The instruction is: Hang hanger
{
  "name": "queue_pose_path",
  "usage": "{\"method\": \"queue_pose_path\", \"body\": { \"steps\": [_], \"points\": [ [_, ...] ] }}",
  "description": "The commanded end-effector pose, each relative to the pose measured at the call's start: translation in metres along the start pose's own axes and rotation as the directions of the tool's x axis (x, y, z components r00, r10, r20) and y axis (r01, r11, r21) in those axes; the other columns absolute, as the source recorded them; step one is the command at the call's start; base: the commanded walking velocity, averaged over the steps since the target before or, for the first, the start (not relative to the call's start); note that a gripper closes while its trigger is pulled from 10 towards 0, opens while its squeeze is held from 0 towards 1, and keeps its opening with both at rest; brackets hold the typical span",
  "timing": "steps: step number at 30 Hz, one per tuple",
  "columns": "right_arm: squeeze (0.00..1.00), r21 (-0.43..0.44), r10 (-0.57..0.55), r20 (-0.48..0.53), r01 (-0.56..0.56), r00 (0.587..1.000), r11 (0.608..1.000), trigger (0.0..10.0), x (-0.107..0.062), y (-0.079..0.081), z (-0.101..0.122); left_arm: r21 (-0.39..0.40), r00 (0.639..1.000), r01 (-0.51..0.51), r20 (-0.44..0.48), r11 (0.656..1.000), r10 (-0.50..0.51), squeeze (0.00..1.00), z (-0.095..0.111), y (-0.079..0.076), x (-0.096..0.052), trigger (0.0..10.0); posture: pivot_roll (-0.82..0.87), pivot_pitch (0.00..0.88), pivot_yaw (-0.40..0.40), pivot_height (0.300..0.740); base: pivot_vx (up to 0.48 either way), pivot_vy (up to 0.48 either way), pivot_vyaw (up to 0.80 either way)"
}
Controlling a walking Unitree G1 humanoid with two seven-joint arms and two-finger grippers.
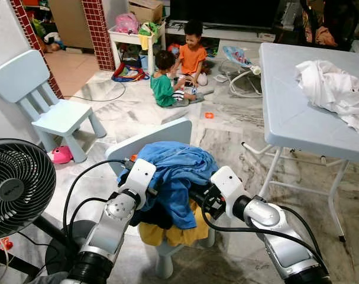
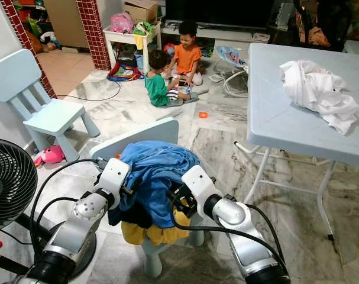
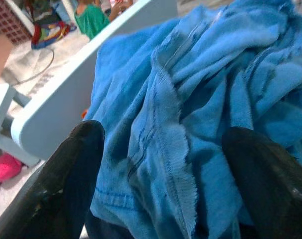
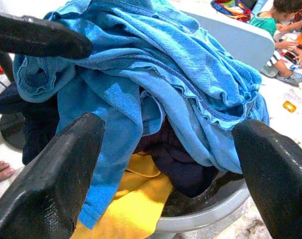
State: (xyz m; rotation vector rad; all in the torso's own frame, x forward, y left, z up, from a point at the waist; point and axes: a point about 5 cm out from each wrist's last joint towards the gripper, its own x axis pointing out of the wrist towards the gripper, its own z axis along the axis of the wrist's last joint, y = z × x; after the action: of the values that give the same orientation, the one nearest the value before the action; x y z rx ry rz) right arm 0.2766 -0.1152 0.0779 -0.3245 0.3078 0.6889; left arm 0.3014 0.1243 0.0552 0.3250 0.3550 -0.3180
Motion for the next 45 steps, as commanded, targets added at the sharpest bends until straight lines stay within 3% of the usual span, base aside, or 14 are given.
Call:
{"method": "queue_pose_path", "body": {
  "steps": [1,4,5,6,7,9,10,12,24,45],
  "points": [
    [0.00,-0.019,0.001,0.008,-0.001,1.000,1.000,10.0,0.001,0.001,0.004,-0.014,1.000,-0.007,0.003,1.000,0.007,1.00,0.003,0.003,0.003,10.0,-0.10,0.017,-0.019,0.736,0.000,0.000,0.00],
    [0.00,-0.022,0.003,0.008,-0.003,1.000,1.000,10.0,0.001,0.001,0.004,-0.018,0.999,-0.001,-0.040,1.000,0.000,1.00,-0.003,0.004,0.006,10.0,-0.10,0.018,-0.018,0.736,0.000,0.000,0.00],
    [0.00,-0.022,0.003,0.008,-0.003,1.000,1.000,10.0,0.001,0.001,0.004,-0.016,0.999,0.003,-0.047,1.000,-0.004,0.84,-0.004,0.004,0.006,10.0,-0.10,0.019,-0.019,0.736,0.000,0.000,0.00],
    [0.00,-0.023,0.004,0.008,-0.003,1.000,1.000,10.0,0.001,0.001,0.004,-0.016,0.998,0.004,-0.057,1.000,-0.005,0.49,-0.006,0.005,0.006,10.0,-0.10,0.019,-0.019,0.736,0.000,0.000,0.00],
    [0.00,-0.023,0.004,0.008,-0.004,1.000,1.000,10.0,0.001,0.001,0.004,-0.015,0.998,0.003,-0.062,1.000,-0.004,0.00,-0.007,0.005,0.007,10.0,-0.10,0.019,-0.019,0.736,0.000,0.000,0.00],
    [0.00,-0.023,0.006,0.008,-0.005,1.000,1.000,10.0,0.001,0.002,0.004,-0.016,0.998,0.004,-0.062,1.000,-0.005,0.00,-0.009,0.006,0.007,10.0,-0.10,0.021,-0.018,0.736,0.000,0.000,0.00],
    [0.00,-0.024,0.007,0.007,-0.006,1.000,1.000,10.0,0.001,0.002,0.003,-0.022,0.998,0.006,-0.057,1.000,-0.007,0.00,-0.009,0.007,0.007,7.3,-0.10,0.021,-0.018,0.736,0.000,0.000,0.00],
    [0.00,-0.024,0.007,0.006,-0.007,1.000,1.000,10.0,0.001,0.002,0.003,-0.029,0.998,0.010,-0.056,1.000,-0.012,0.00,-0.010,0.008,0.007,0.0,-0.10,0.021,-0.018,0.736,0.000,0.000,0.00],
    [0.00,-0.033,0.005,0.001,-0.005,1.000,0.999,10.0,0.002,0.003,0.003,-0.027,0.998,-0.032,-0.047,0.999,0.031,0.00,-0.012,0.020,0.007,0.0,-0.10,0.020,-0.017,0.736,0.000,0.000,0.00],
    [0.00,-0.040,0.050,0.007,-0.050,0.999,0.998,10.0,0.001,0.006,0.002,-0.080,1.000,-0.004,-0.001,0.997,0.004,0.00,-0.008,0.011,0.013,0.0,-0.11,0.012,-0.020,0.736,0.000,0.000,0.00]
  ]
}}
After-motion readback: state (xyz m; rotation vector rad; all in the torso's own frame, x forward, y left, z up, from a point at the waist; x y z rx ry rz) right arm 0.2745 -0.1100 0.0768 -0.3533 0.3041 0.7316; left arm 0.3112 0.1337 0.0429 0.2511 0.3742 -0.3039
